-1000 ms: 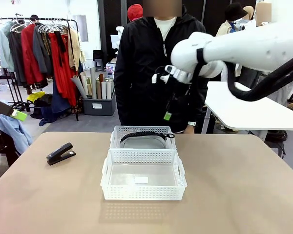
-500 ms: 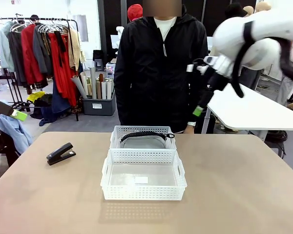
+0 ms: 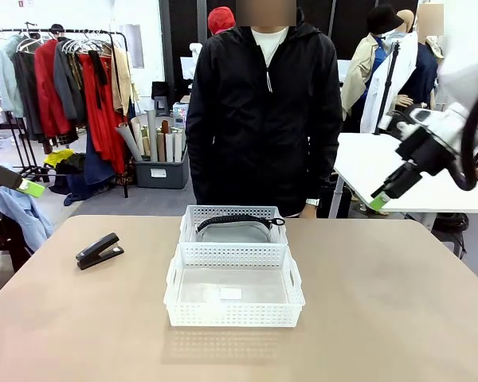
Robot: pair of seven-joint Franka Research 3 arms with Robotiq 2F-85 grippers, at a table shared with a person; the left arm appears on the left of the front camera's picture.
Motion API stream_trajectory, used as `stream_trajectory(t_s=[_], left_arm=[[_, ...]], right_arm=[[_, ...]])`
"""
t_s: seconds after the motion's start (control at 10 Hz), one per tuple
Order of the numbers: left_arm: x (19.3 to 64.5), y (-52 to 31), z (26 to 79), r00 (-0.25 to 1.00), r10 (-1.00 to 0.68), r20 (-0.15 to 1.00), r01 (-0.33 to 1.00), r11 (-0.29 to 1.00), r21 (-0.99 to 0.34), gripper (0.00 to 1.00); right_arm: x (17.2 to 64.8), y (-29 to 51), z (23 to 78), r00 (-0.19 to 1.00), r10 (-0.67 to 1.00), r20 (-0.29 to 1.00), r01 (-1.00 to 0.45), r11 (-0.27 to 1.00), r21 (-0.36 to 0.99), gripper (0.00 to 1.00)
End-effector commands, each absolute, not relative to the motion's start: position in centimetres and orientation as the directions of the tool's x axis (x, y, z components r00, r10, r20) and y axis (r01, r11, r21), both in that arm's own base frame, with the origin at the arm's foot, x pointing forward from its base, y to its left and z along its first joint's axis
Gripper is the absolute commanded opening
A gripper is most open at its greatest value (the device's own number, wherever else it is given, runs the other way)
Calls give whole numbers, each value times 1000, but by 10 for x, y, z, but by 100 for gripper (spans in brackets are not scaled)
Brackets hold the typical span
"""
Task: Distribute items into two baskets.
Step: Pick up the Stapler that the person points to.
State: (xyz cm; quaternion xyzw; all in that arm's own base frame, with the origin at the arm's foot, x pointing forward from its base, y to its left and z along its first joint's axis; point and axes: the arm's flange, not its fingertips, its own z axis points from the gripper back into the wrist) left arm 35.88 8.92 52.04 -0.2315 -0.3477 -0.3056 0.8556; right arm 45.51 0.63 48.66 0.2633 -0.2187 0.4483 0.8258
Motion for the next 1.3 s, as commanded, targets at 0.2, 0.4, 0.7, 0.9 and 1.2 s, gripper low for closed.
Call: stream_trajectory(t_s=[0.2,0.4,0.7,0.9,1.2], left_arm=[[358,90,520,564,-351,747,688,700,-192,100],[358,90,520,564,-351,747,688,700,-192,100],[358,90,520,564,-351,747,688,700,-192,100],[358,90,520,564,-351,747,688,700,-192,100],[358,90,520,564,-351,747,688,700,-192,100]], right_arm=[[406,-51,489,503,472,723,-834,484,264,100],[400,-76,497,534,427,730,-815,490,309,100],[404,-94,498,575,367,731,-791,476,383,100],[404,-94,499,590,369,718,-783,480,396,100],[399,-94,492,579,393,714,-791,483,376,100]])
